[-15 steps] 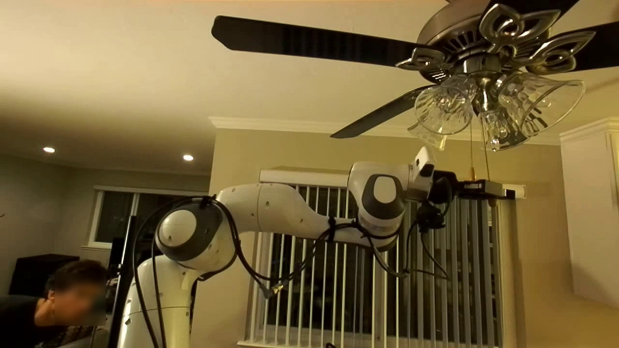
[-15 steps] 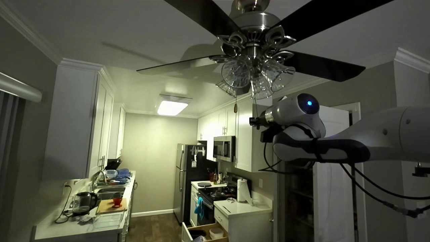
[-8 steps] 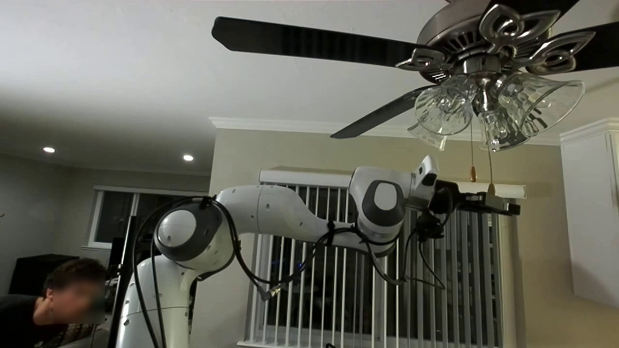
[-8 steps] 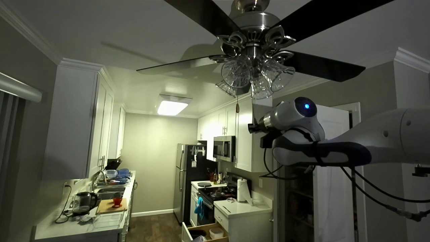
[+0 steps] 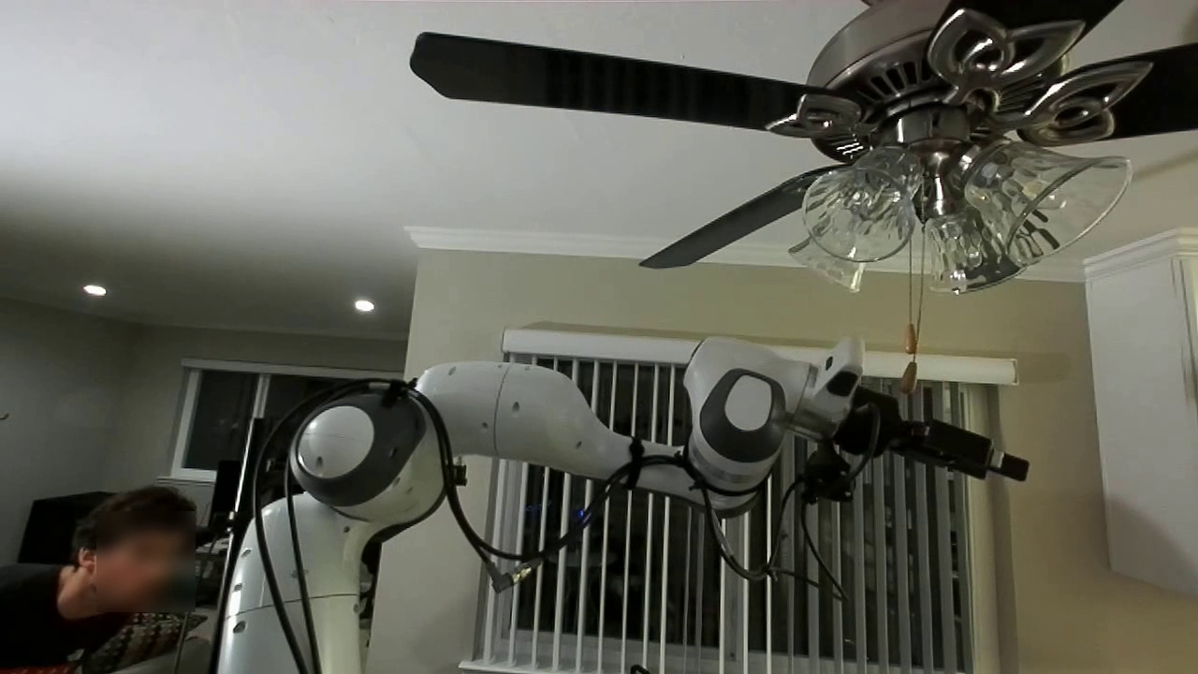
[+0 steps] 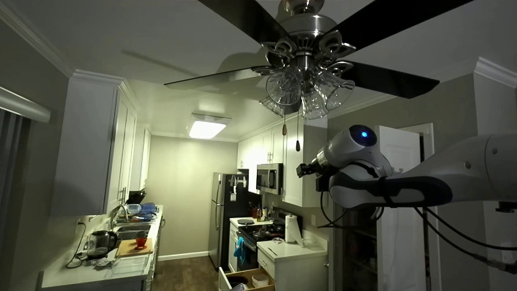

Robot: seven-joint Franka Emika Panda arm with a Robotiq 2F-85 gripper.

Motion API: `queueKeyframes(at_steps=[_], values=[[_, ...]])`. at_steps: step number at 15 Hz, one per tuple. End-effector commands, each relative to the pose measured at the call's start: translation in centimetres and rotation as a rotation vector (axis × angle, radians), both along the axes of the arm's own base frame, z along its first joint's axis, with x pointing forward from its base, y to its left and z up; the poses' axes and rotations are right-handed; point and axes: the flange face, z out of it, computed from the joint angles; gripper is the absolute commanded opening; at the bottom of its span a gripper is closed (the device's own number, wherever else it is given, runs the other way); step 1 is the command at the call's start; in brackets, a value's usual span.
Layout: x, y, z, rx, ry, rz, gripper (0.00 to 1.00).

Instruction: Push down the toggle to switch off the light

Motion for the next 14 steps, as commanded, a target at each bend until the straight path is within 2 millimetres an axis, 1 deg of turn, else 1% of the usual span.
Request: queueKeyframes(at_steps=[1,5,8,9,10,14], values=[[0.1,-0.9,-1.8,-0.015,0.105,0.004,1.0],[-0.3,-1.2,-3.0,0.002,0.181,0.008,1.0],[-0.7,-1.2,-3.5,0.021,0.227,0.016,1.0],[-0.9,-1.0,-3.6,0.025,0.239,0.021,1.0],[-0.8,-0.9,-3.2,0.04,0.199,0.0,1.0],[-1.0,-0.8,-3.4,0.052,0.215,0.011,1.0]])
